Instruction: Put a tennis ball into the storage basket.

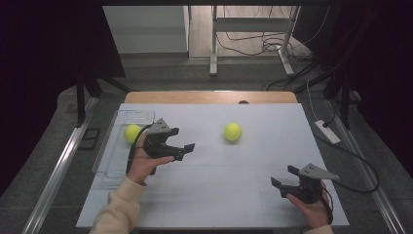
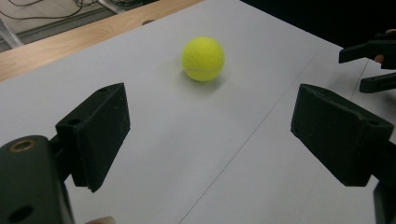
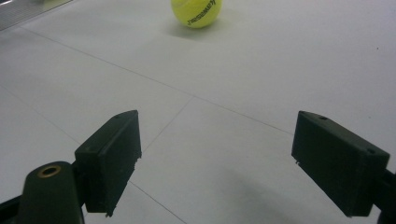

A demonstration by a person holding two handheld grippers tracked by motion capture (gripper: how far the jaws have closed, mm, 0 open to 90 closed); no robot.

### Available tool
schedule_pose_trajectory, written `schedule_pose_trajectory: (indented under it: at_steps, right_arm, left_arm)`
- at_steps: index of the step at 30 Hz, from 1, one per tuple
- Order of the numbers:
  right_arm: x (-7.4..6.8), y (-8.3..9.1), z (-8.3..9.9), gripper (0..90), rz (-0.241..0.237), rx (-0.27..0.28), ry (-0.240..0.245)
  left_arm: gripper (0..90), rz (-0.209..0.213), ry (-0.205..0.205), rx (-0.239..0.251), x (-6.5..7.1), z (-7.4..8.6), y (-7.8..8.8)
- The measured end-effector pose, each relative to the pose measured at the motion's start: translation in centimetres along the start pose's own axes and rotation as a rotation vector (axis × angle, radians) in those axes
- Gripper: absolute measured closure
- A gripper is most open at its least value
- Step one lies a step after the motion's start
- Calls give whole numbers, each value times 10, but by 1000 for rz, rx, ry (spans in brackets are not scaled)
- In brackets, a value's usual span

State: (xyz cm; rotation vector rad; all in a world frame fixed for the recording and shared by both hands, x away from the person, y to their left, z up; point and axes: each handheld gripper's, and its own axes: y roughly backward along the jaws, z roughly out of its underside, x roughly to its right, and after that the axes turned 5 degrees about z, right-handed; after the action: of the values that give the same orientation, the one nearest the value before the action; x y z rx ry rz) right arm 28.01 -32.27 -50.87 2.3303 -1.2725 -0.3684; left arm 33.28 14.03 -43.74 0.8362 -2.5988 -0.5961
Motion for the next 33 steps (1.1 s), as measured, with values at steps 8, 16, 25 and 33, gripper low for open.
schedule_pose_trajectory:
  at_steps: [8,16,25,33]
  right_arm:
    - [1,2,1,158,4,3,-7]
    - [1,2,-1,158,-1,6,-6]
    - [6,3,-4,157,-6,29,-16]
    - [3,0,-6,157,-15,25,-10]
  left_arm:
    - [131,-4,1,-16,3,-2,-10]
    - [133,5,-1,-27,7,-9,-23]
    - [136,-2,-9,-41,10,-22,-39]
    - [137,12,-17,-64,10,-30,-53]
